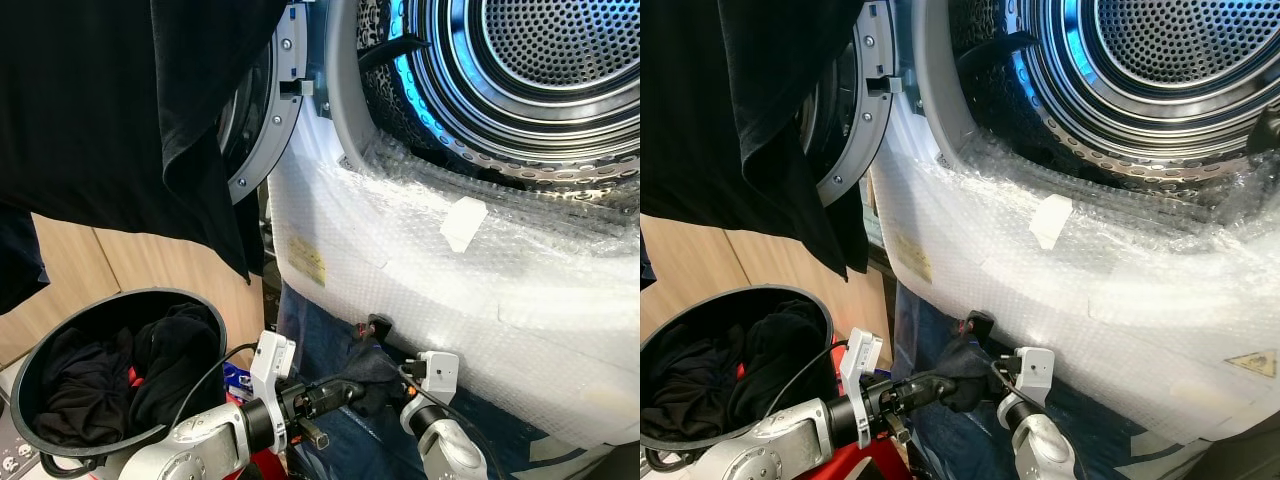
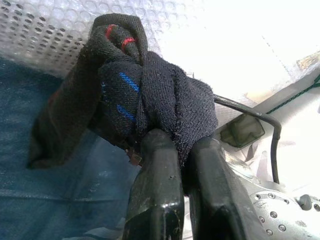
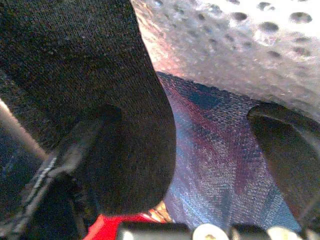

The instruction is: Clothes washing

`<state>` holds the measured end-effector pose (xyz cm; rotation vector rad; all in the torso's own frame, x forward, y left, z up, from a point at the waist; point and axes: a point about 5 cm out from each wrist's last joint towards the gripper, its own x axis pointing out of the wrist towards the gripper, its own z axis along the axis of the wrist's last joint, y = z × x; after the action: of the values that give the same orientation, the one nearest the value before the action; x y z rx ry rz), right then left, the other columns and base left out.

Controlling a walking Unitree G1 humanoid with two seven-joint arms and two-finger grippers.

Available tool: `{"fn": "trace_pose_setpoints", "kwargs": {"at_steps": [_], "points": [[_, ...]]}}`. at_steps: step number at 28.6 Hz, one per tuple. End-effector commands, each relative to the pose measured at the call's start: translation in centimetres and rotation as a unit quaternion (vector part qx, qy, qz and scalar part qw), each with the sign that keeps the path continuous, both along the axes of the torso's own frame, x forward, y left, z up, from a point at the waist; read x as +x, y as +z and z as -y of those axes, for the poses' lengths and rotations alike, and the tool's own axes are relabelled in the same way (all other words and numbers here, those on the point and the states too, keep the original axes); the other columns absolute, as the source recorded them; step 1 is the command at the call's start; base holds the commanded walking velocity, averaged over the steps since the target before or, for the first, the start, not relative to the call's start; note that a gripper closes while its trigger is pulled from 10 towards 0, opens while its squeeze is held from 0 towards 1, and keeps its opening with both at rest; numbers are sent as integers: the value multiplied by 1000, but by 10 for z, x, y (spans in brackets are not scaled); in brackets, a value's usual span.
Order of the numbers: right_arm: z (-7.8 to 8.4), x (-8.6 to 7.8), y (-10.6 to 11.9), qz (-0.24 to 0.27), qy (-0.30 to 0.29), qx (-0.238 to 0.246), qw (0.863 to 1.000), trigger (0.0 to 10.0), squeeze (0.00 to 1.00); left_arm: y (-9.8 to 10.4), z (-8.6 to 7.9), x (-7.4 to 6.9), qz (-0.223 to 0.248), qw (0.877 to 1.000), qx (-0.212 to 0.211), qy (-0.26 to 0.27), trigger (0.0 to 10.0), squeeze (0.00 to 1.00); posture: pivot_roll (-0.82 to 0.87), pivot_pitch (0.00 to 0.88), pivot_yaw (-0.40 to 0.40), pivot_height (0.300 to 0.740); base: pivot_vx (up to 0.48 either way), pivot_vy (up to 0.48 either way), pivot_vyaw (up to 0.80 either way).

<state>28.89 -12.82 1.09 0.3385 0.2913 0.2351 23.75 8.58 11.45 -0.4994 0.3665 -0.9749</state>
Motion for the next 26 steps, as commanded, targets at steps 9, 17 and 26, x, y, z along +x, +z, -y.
{"fn": "trace_pose_setpoints", "kwargs": {"at_steps": [9, 17, 26], "points": [[13, -20, -9, 5, 141, -23, 990, 10000, 0, 0, 2, 1, -2, 1000, 4, -7, 0, 0, 38, 0, -27, 740, 0, 0, 0], [5, -17, 4, 35, 186, 11, 982, 10000, 0, 0, 8, 2, -1, 1000, 5, -21, 0, 0, 35, 0, -26, 740, 0, 0, 0], [-20, -16, 8, 32, 174, 14, 984, 10000, 0, -1, 11, 2, -2, 1000, 7, -28, 0, 0, 39, 0, -23, 740, 0, 0, 0]]}}
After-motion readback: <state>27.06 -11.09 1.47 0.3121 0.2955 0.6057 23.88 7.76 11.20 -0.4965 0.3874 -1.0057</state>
